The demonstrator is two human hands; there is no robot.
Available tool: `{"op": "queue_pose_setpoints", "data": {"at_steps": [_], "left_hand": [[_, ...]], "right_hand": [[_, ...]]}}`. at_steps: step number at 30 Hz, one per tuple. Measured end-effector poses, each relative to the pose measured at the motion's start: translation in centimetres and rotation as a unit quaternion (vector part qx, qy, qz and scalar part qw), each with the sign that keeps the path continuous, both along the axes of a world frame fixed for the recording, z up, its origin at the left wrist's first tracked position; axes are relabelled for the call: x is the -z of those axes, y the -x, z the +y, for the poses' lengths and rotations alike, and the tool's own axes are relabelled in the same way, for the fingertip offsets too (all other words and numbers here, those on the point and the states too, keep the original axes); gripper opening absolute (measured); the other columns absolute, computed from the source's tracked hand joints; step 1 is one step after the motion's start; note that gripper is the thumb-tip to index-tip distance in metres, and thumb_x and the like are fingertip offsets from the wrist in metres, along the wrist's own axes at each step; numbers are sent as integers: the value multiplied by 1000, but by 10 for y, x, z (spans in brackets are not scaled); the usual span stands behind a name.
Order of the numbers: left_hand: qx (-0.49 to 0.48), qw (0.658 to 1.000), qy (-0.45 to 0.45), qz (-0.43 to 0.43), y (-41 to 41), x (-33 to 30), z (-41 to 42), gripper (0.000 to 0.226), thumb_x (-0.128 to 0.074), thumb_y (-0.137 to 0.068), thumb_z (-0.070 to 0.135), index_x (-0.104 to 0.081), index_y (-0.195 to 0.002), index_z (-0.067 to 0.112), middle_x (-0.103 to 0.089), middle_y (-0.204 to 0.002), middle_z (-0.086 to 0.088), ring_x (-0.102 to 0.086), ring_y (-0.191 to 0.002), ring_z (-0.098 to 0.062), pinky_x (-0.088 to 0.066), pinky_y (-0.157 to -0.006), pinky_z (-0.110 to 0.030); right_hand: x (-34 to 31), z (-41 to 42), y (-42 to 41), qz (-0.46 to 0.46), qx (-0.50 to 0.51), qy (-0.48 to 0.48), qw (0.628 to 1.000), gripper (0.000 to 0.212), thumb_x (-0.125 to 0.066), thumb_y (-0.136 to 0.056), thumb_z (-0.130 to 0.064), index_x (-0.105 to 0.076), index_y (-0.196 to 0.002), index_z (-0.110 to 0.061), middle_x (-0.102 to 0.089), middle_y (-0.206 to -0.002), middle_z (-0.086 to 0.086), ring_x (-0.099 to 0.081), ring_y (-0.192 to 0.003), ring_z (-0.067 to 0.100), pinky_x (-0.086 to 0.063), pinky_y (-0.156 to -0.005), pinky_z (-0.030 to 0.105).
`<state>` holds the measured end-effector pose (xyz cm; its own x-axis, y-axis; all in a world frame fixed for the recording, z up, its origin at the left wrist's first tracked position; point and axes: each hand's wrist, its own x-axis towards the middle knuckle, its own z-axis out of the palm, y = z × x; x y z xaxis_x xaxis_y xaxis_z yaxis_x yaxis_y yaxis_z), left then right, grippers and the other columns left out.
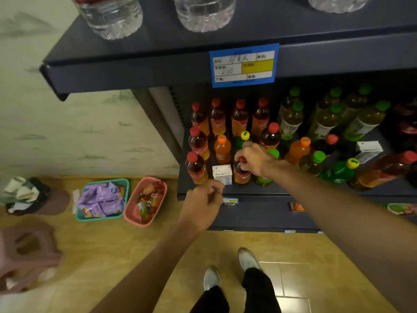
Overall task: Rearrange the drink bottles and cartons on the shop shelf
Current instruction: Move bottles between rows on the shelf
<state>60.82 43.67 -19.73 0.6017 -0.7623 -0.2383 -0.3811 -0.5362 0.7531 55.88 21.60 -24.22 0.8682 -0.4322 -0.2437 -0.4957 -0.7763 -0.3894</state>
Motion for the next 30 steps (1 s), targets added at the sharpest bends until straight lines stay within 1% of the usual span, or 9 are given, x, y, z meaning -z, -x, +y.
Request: {"op": "queue_pose_setpoints", "data": {"at_steps": [3,6,9,11,13,15,19,25,30], "left_hand": [[9,1000,-3,-11,1,0,-5,19,-53,-94,13,-63,-109,21,-67,-82,8,-65,-78,-5,-56,-72,-28],[21,1000,-8,-6,1,0,-12,18,-52,-94,14,-62,-103,25,-68,-79,2,-66,-76,-13,-58,-69,-36],[19,1000,5,9,4,-2,-18,19,-52,-93,13,-62,-97,29,-68,-79,-1,-67,-73,-18,-59,-64,-40],[26,999,12,19,7,-5,-22,20,-52,-94,11,-62,-98,28,-67,-79,-2,-65,-66,-14,-58,-63,-33],[34,999,15,29,10,-8,-24,20,-51,-94,10,-61,-100,26,-67,-80,-4,-61,-60,-11,-55,-60,-26],[39,998,20,39,11,-7,-26,22,-50,-94,10,-60,-98,30,-67,-82,-2,-65,-67,-13,-57,-64,-30],[44,998,23,45,13,-2,-29,26,-50,-94,11,-59,-93,36,-67,-80,2,-67,-78,-16,-58,-68,-37],[49,996,45,52,12,1,-33,23,-52,-93,13,-61,-94,35,-67,-81,4,-64,-75,-13,-56,-70,-32],[32,995,71,60,7,1,-34,24,-54,-94,14,-60,-91,38,-68,-84,2,-67,-83,-11,-59,-65,-32]], "right_hand": [[-1,0,-1,-7,16,6,1000,32,-61,-89,-15,-61,-120,-21,-44,-122,4,-53,-107,27,-47,-85,31],[-8,-1,4,-11,18,8,1000,39,-60,-89,-16,-56,-127,-23,-45,-127,6,-54,-110,27,-49,-89,36],[-18,-4,18,-76,37,11,996,37,-58,-91,-19,-55,-127,-21,-48,-130,6,-55,-111,26,-50,-90,37],[-25,-10,33,-160,82,21,983,31,-57,-91,-18,-59,-122,-17,-54,-123,8,-59,-105,25,-51,-87,36],[-34,-19,51,-234,139,37,962,25,-58,-90,-14,-64,-114,-11,-62,-112,10,-62,-95,24,-50,-82,29],[-43,-28,71,-269,190,51,943,22,-58,-89,-10,-65,-110,-8,-66,-104,12,-64,-91,23,-46,-77,24],[-53,-40,107,-268,250,72,927,19,-60,-87,-9,-66,-105,-7,-68,-98,11,-62,-81,18,-43,-71,22],[-54,-35,129,-255,263,82,927,17,-62,-87,-12,-67,-104,-9,-69,-91,9,-64,-79,22,-52,-74,33],[-53,-24,116,-244,251,70,934,16,-62,-86,-9,-68,-101,-7,-69,-90,10,-64,-77,22,-52,-72,33]]}}
